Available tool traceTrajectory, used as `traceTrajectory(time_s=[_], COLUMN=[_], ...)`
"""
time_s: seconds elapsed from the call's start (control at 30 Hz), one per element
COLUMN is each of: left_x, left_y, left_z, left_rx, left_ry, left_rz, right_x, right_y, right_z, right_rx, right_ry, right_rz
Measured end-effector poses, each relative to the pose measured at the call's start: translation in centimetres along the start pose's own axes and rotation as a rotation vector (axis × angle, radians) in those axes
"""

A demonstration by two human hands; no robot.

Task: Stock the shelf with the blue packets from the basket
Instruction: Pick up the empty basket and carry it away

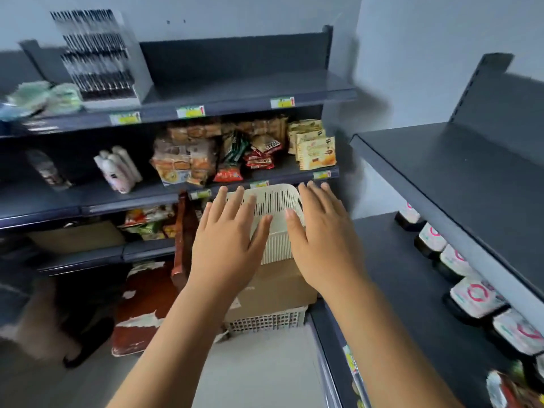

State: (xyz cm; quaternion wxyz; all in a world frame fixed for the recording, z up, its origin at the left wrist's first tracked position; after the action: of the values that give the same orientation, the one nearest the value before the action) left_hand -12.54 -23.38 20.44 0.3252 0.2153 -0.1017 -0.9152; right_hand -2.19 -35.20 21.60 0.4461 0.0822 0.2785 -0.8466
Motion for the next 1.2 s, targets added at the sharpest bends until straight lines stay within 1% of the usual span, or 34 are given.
traceTrajectory(time_s=[0.13, 0.27, 0.4, 0.5, 0.57, 0.7, 0.8, 0.9, 0.97, 1.07, 1.13, 1.2], left_x=[-4.0, -9.2, -16.6, -21.0, -22.6, -24.1, -24.3, -23.9, -23.3, -22.6, -22.5, -22.7], left_y=[-4.8, -7.1, -9.5, -13.0, -15.2, -20.1, -24.1, -27.0, -28.1, -29.1, -29.5, -30.3], left_z=[-3.8, -8.1, -13.3, -17.5, -20.8, -27.3, -31.0, -33.6, -34.8, -35.7, -35.8, -35.7], left_rx=[-0.002, 0.040, 0.091, 0.175, 0.227, 0.216, 0.194, 0.179, 0.206, 0.228, 0.225, 0.204], left_ry=[-0.055, -0.097, -0.125, -0.146, -0.183, -0.273, -0.289, -0.271, -0.259, -0.240, -0.215, -0.203], left_rz=[0.092, 0.153, 0.216, 0.361, 0.453, 0.604, 0.748, 0.883, 0.964, 1.064, 1.076, 1.064], right_x=[-4.9, -10.0, -16.6, -20.9, -23.2, -26.2, -27.1, -26.8, -26.8, -26.8, -26.5, -25.8], right_y=[1.3, 2.9, 6.9, 12.2, 15.5, 19.8, 23.0, 26.3, 27.5, 28.5, 29.3, 30.5], right_z=[-5.8, -12.5, -18.9, -23.6, -26.2, -31.5, -35.4, -38.5, -39.5, -39.7, -39.2, -38.9], right_rx=[-0.011, -0.003, -0.041, -0.056, -0.012, 0.059, 0.078, 0.090, 0.113, 0.052, -0.006, -0.039], right_ry=[-0.089, -0.186, -0.245, -0.333, -0.366, -0.443, -0.484, -0.536, -0.512, -0.388, -0.283, -0.226], right_rz=[-0.011, -0.003, -0.029, -0.120, -0.149, -0.166, -0.262, -0.357, -0.349, -0.390, -0.451, -0.521])
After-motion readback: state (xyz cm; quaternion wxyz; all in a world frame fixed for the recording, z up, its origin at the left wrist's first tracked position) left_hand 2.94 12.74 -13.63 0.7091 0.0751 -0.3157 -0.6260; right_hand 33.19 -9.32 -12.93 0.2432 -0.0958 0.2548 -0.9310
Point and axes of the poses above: each hand's wrist, its own x-axis away from the middle knuckle, its own z-axis out of the back of the hand, y = z × x, the point moved 9 cm from there along -x, towards the middle knuckle, and after that the axes turned 5 degrees about z, right-handed, at the moved point
